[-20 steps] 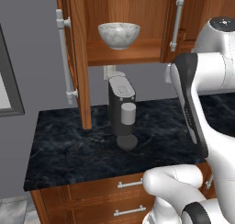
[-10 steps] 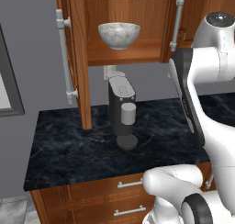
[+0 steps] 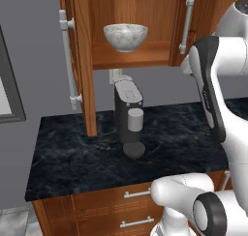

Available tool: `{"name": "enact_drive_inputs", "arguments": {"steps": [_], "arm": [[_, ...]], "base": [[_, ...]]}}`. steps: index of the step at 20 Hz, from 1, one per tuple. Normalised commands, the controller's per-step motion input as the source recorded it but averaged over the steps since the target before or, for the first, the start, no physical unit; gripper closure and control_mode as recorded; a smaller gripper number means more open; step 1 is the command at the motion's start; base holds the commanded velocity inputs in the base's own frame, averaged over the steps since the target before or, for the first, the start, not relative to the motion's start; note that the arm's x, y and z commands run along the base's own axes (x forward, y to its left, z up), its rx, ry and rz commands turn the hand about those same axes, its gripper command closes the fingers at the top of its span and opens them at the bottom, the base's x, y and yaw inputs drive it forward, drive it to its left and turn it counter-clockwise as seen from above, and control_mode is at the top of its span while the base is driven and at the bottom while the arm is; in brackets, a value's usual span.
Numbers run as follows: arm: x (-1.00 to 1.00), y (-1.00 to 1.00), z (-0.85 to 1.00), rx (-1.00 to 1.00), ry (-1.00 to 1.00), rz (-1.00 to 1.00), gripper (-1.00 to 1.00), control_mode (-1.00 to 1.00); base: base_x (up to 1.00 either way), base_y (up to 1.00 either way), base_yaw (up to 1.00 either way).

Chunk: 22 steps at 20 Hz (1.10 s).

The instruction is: Move the bowls from the cabinet to the plates on the dining table.

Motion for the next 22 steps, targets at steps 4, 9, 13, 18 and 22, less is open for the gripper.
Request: {"name": "enact_drive_inputs", "arguments": {"steps": [4,9,13,18,22], "arm": [[0.03,-0.16,0.16,0.0,-0.08,0.04,-1.0,-1.0],[0.0,-0.03,0.18,0.0,-0.15,0.0,-1.0,-1.0],[0.0,0.0,0.06,0.0,-0.15,0.0,-1.0,-1.0],[0.02,0.0,0.12,0.0,-0.17,0.0,-1.0,-1.0],[0.03,0.0,0.17,0.0,-0.12,0.0,-1.0,-1.0]], "base": [[0.0,0.0,0.0],[0.0,0.0,0.0],[0.0,0.0,0.0],[0.0,0.0,0.0],[0.0,0.0,0.0]]}}
